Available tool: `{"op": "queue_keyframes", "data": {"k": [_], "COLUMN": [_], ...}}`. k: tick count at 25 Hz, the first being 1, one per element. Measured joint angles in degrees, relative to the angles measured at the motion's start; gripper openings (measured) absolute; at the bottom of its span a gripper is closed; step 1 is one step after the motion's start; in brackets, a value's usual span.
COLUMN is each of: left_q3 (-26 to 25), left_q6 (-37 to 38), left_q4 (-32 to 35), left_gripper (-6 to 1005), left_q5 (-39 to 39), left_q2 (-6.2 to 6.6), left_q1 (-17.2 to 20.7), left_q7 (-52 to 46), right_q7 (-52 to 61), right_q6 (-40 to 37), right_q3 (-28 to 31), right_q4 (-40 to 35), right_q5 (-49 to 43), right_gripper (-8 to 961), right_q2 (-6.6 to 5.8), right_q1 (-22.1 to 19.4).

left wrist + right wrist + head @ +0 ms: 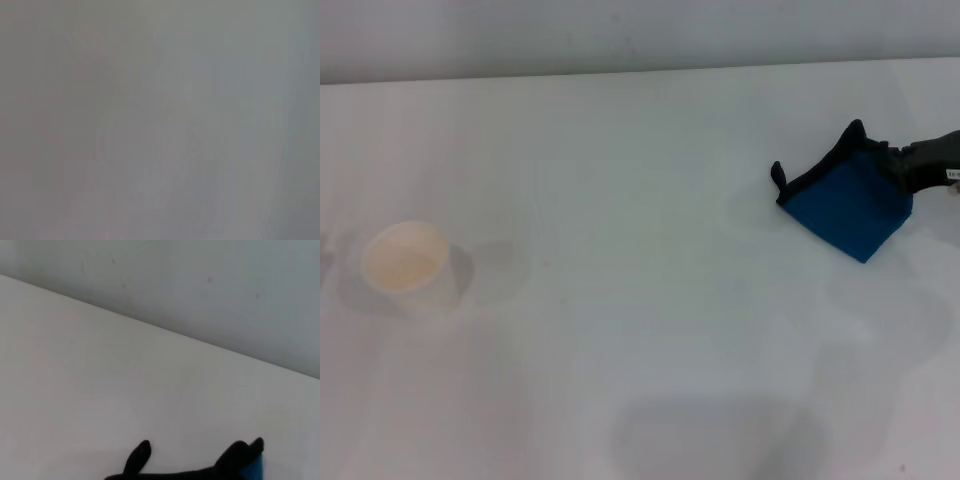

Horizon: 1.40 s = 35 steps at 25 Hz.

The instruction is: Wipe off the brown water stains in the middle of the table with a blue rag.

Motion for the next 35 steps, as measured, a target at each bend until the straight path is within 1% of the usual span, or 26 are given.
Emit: {"op": "queue_keyframes", "data": {"k": [1, 12, 17, 22, 25, 28, 31, 35], "left_q3": [0.0, 0.1, 0.1, 0.1, 0.2, 0.2, 0.2, 0.0], "left_q6": [0.0, 0.1, 0.1, 0.1, 0.1, 0.0, 0.0, 0.0], "left_q4": [0.0, 0.0, 0.0, 0.0, 0.0, 0.0, 0.0, 0.0], "left_gripper": [876, 876, 876, 876, 876, 876, 876, 876], "left_q5": [0.0, 0.0, 0.0, 0.0, 0.0, 0.0, 0.0, 0.0], "left_q2": [0.00, 0.08, 0.09, 0.08, 0.05, 0.11, 0.11, 0.10], "left_q1": [-0.1, -0.2, 0.0, 0.3, 0.3, 0.3, 0.3, 0.3], "left_q7": [0.0, 0.0, 0.0, 0.0, 0.0, 0.0, 0.0, 0.0], "right_q7": [-0.1, -2.3, -3.5, -5.0, -6.4, -8.3, -12.1, -19.6], "right_q6": [0.1, 2.1, 3.5, 4.4, 6.5, 10.2, 14.3, 19.5], "right_q3": [0.0, -0.6, -0.5, 0.3, 3.3, 7.9, 13.1, 20.3], "right_q4": [0.1, 0.9, 0.9, 0.9, 0.8, 1.1, 1.9, 4.6], "right_q5": [0.3, 4.4, 6.9, 12.3, 14.4, 16.6, 20.9, 27.6], "right_gripper": [44, 222, 355, 392, 457, 577, 697, 765], "right_q2": [0.05, 0.29, 0.33, -0.02, -0.06, -0.08, -0.08, -0.10], "right_q1": [0.0, 0.0, -0.1, -0.9, -1.2, -1.3, -1.9, -3.1]}}
